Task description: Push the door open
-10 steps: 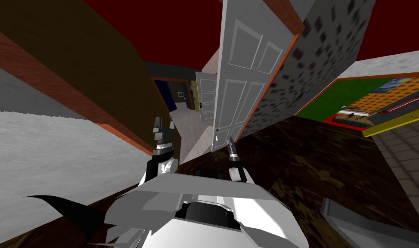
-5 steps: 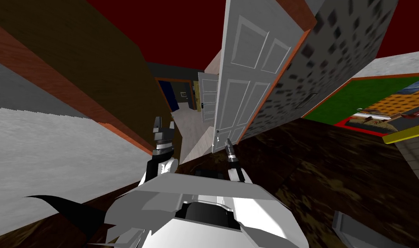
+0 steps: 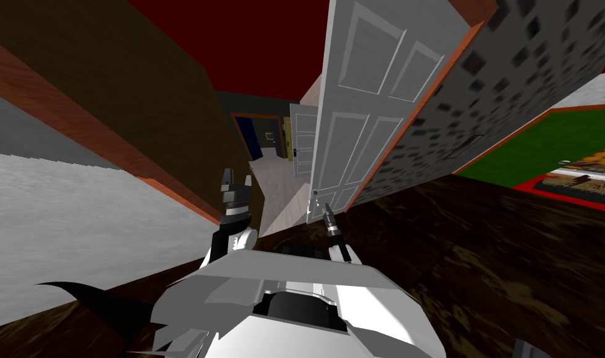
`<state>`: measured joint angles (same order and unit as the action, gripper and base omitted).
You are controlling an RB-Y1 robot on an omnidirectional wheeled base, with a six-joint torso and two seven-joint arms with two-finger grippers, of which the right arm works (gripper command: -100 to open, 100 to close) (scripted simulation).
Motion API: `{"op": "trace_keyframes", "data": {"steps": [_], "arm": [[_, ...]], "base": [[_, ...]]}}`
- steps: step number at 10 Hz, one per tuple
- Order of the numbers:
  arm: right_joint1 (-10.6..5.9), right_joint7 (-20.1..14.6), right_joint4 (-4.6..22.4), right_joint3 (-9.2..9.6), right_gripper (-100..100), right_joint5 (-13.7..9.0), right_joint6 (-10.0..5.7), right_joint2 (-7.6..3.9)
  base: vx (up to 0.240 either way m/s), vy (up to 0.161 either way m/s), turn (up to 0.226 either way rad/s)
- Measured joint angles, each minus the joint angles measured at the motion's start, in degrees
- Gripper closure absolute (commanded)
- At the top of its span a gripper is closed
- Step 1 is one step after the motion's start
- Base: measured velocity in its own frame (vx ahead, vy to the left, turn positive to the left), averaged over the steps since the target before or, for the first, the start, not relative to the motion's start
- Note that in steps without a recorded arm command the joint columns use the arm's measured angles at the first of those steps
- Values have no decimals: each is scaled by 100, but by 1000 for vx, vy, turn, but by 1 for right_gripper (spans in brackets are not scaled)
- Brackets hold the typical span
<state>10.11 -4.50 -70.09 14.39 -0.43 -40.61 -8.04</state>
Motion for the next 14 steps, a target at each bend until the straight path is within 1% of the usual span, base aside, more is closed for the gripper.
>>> {"op": "trace_keyframes", "data": {"steps": [1, 2, 3, 5, 6, 7, 9, 10, 12, 14], "arm": [[-62, -40, 142, 29, -100, -2, -11, -30], [-94, -61, 276, 68, -100, 5, -20, -32], [-134, -92, 401, 98, -100, 6, -34, -57], [-215, -130, 665, 159, -100, 15, -64, -63], [-238, -149, 778, 189, -100, 18, -90, -75], [-295, -189, 928, 206, -100, 13, -130, -109], [-408, -228, 1209, 243, -100, 15, -190, -108], [-438, -254, 1342, 271, -100, 16, -227, -131], [-494, -287, 1539, 318, -100, 22, -260, -140], [-512, -280, 1569, 303, -100, 19, -256, -123]], "base": [[76, -63, 103], [79, -59, 66], [75, -53, 79], [71, -50, 81], [66, -48, 68], [58, -39, 62], [67, -48, 72], [79, -60, 69], [46, -31, 34], [154, 18, 37]]}}
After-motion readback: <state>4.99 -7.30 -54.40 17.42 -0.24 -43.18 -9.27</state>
